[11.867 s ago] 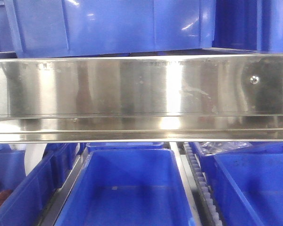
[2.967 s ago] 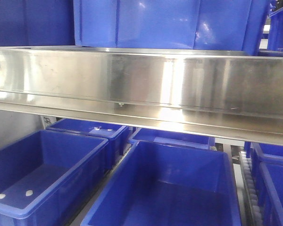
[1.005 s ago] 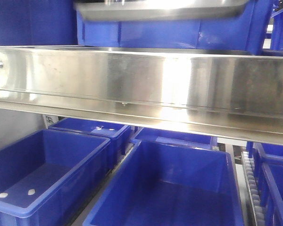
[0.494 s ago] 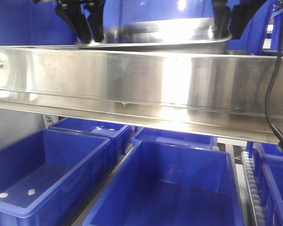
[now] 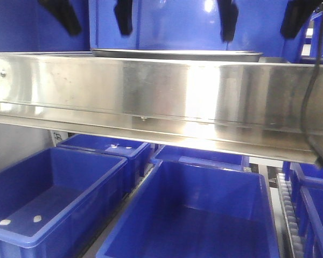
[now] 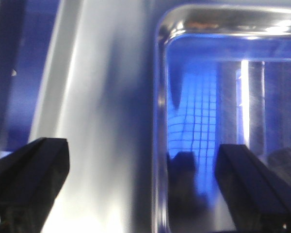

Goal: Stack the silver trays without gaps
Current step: 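Open both grippers and lift them off the stacked trays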

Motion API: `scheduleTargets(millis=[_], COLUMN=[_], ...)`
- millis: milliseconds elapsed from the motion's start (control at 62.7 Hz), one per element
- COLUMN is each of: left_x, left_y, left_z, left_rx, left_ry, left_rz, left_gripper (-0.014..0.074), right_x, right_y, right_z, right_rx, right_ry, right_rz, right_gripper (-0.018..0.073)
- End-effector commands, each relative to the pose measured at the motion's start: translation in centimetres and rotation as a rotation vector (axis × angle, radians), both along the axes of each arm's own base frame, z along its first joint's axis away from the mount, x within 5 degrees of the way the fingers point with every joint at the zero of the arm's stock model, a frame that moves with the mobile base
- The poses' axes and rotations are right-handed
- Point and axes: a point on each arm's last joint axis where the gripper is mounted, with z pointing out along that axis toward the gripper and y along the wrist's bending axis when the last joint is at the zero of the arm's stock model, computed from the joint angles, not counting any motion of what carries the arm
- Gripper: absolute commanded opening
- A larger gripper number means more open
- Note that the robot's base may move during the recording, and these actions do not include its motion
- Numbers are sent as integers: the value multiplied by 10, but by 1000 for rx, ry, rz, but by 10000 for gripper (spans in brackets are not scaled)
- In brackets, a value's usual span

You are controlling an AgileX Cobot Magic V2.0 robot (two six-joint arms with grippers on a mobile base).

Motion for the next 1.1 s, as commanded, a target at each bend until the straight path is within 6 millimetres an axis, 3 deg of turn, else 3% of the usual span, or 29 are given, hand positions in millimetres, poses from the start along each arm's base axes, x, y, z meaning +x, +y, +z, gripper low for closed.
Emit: scheduleTargets(millis=[0, 128, 223, 415, 558, 718, 877, 989, 1085], left_x=[-33, -62, -93, -164, -223, -277, -320, -339, -343], left_y=[11, 27, 45, 82, 110, 136, 160, 171, 174], left_z=[70, 107, 137, 171, 175, 146, 85, 40, 11], left_rx=[-74, -97, -92, -134, -232, -345, -447, -485, -490], left_ry=[-176, -272, -348, -432, -542, -665, -823, -902, -912], left_rz=[-37, -47, -84, -116, -135, -147, -136, -127, -123], left_gripper=[512, 417, 274, -54, -40, -41, -41, -41, -41], right_x=[-23, -49, -70, -126, -169, -197, -220, -228, -232], right_y=[-13, -24, -31, -42, -55, -71, -86, -89, -89], right_z=[51, 80, 100, 124, 119, 94, 60, 33, 5], right_rx=[40, 61, 74, 107, 164, 195, 177, 175, 188], right_ry=[-172, -256, -325, -462, -592, -719, -845, -911, -956], right_rz=[27, 65, 106, 239, 336, 402, 480, 525, 554], right_gripper=[489, 258, 42, 51, 51, 51, 51, 51, 51])
